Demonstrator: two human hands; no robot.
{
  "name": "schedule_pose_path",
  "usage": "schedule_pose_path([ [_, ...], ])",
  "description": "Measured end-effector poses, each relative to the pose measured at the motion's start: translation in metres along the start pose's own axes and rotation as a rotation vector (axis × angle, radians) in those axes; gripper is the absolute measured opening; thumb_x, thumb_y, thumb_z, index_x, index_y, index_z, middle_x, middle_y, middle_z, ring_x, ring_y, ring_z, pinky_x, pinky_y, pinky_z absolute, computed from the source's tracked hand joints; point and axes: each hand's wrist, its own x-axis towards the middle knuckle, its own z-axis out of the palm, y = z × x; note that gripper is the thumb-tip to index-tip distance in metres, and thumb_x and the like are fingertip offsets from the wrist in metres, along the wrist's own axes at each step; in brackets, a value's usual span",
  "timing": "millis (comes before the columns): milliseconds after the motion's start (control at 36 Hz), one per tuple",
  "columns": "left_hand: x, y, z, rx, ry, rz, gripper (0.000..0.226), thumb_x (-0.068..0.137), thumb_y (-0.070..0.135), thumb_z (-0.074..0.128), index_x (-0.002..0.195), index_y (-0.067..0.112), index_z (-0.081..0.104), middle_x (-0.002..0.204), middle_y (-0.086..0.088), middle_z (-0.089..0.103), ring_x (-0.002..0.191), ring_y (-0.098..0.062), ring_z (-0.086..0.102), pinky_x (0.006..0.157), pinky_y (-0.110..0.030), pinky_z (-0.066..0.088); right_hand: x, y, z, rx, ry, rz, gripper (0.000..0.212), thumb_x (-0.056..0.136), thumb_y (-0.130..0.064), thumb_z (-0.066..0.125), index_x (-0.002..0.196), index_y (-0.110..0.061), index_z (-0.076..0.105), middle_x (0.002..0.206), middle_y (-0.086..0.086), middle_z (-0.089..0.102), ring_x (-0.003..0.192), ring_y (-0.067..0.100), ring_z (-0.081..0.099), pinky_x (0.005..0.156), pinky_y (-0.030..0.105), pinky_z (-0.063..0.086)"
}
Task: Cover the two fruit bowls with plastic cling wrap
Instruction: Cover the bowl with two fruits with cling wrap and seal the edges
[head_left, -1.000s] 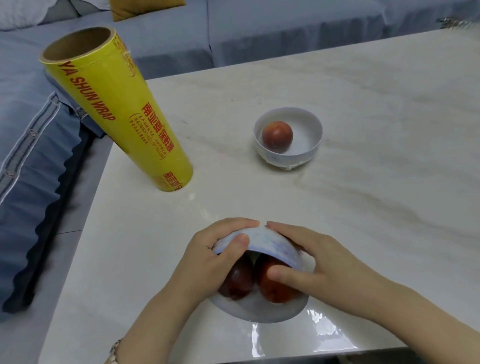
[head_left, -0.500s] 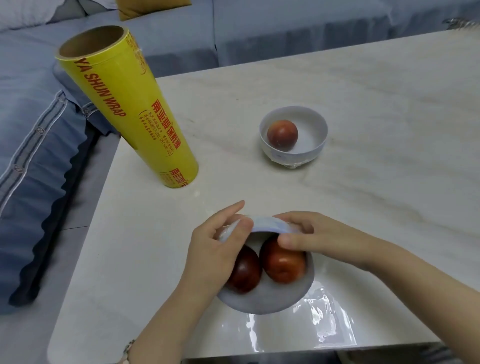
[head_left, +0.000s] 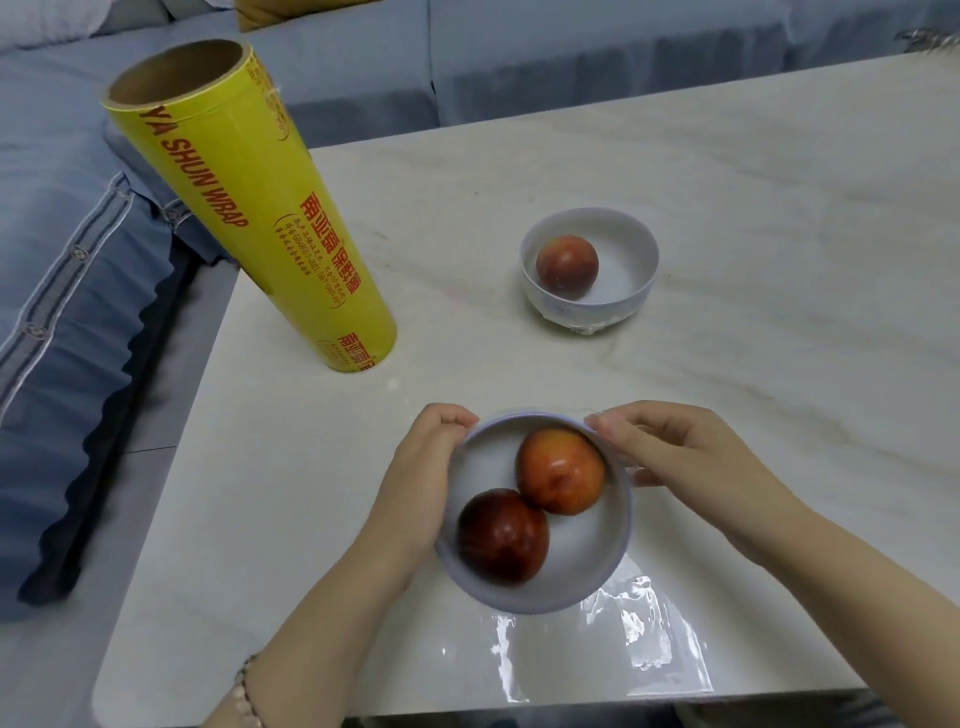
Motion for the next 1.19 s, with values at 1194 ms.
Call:
schedule_pose_path([
  [1194, 0.006, 0.015, -0.004, 0.298, -0.411, 0.259, 0.038, 0.079, 0.028, 0.041, 0.081, 0.054, 0.068, 0.102, 0.019, 0.067, 0.103, 0.003, 0.058, 0.091, -0.012, 0.040, 0.021, -0.004, -0.020, 0.430, -0.516, 0.123, 0.041, 0.047, -0.050, 0.085, 0.070, -0.019, 0.072, 0.110, 0.001, 0.070, 0.101, 0.010, 0.063, 0.088, 0.025, 0.050],
])
